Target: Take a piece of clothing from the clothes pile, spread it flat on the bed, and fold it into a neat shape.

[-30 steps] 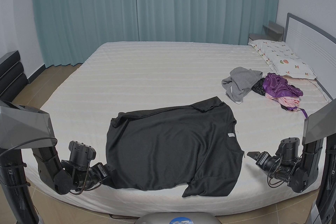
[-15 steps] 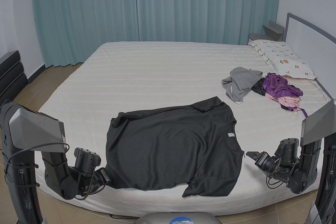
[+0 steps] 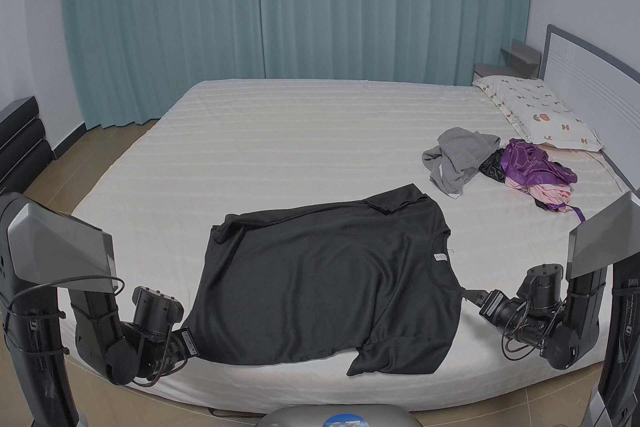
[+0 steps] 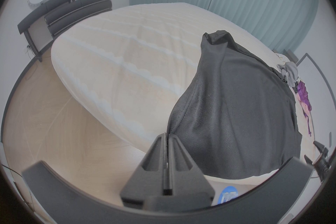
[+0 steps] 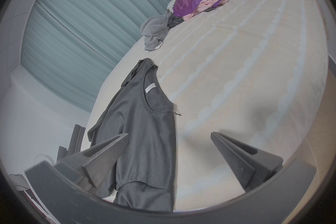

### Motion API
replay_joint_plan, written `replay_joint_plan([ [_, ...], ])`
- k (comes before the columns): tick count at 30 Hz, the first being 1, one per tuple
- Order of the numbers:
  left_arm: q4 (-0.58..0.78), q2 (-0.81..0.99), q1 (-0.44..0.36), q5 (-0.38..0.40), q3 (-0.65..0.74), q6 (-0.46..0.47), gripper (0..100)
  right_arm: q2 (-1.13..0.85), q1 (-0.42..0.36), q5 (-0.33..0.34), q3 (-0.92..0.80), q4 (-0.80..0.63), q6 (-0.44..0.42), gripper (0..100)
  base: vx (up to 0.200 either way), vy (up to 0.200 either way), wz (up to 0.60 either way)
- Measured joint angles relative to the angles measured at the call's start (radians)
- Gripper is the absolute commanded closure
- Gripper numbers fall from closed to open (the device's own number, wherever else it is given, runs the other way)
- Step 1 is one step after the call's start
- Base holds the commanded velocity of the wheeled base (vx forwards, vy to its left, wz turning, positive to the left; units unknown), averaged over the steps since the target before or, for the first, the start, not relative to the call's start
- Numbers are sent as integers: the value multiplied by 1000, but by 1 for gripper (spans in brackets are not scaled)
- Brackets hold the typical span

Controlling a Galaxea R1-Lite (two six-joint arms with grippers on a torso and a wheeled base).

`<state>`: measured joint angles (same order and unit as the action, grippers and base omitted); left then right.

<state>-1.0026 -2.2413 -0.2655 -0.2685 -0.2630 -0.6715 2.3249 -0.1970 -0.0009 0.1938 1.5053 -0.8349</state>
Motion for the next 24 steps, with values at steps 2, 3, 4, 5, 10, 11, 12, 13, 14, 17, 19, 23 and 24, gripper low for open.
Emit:
replay_joint_plan([
  [2,2,18,9,-8,13,25,100,6,-12,0,21,-13,7,0,0,0,0],
  [3,2,28,15,-9,20,38,100,10,-20,-1,31,-23,11,0,0,0,0],
  [4,2,37,22,-10,24,48,100,14,-29,-1,39,-31,14,0,0,0,0],
  [5,3,47,30,-11,29,56,100,19,-38,-1,50,-38,16,0,0,0,0],
  [10,4,85,75,-12,39,86,100,38,-65,-1,110,-83,20,0,0,0,0],
  [11,4,89,82,-12,39,92,100,40,-69,-1,123,-113,20,0,0,0,0],
  [12,4,93,88,-12,39,96,100,42,-74,-2,134,-141,21,0,0,0,0],
  [13,4,96,94,-12,40,100,100,44,-79,-2,150,-172,24,0,0,0,0],
  [14,4,99,99,-11,40,104,100,46,-84,-2,166,-200,29,0,0,0,0],
  [17,4,104,110,-11,39,111,100,51,-98,-3,209,-255,54,100,0,0,0],
  [19,5,107,114,-11,37,112,100,55,-105,-3,236,-283,74,100,0,0,0],
  [23,5,108,118,-11,33,112,100,67,-109,-5,288,-330,94,100,0,0,0],
  [24,5,107,119,-10,32,112,100,70,-108,-5,298,-337,96,100,0,0,0],
])
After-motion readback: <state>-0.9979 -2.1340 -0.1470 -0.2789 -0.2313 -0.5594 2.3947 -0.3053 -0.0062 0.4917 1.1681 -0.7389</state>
